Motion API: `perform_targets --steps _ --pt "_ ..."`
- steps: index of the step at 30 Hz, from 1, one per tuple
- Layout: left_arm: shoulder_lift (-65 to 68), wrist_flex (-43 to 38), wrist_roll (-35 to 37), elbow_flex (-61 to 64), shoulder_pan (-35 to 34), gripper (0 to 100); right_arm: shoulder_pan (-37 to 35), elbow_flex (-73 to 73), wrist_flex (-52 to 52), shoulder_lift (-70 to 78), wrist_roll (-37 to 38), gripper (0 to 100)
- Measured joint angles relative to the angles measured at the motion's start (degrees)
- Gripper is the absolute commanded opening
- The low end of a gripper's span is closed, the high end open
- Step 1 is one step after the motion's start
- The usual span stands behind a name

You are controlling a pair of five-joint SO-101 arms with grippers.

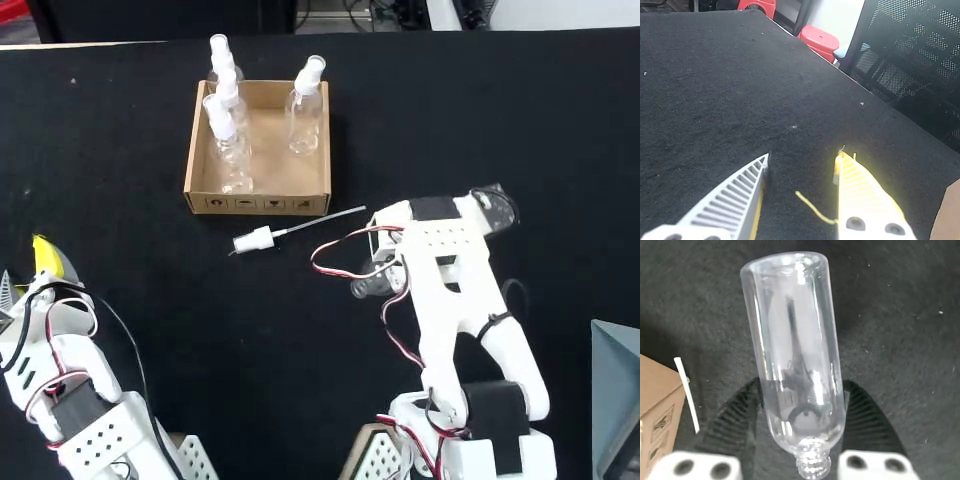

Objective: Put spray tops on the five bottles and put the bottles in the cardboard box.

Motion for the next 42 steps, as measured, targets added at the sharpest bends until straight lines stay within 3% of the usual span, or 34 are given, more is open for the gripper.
perform_targets --steps 31,37,42 --pt "0.0 0.0 0.0 0.0 0.0 20 0.0 1.6 -0.3 0.0 -3.8 12.3" --pt "0.0 0.0 0.0 0.0 0.0 20 0.0 1.6 -0.3 0.0 -3.8 23.8" --pt "0.0 0.0 0.0 0.0 0.0 20 0.0 1.6 -0.3 0.0 -3.8 25.2"
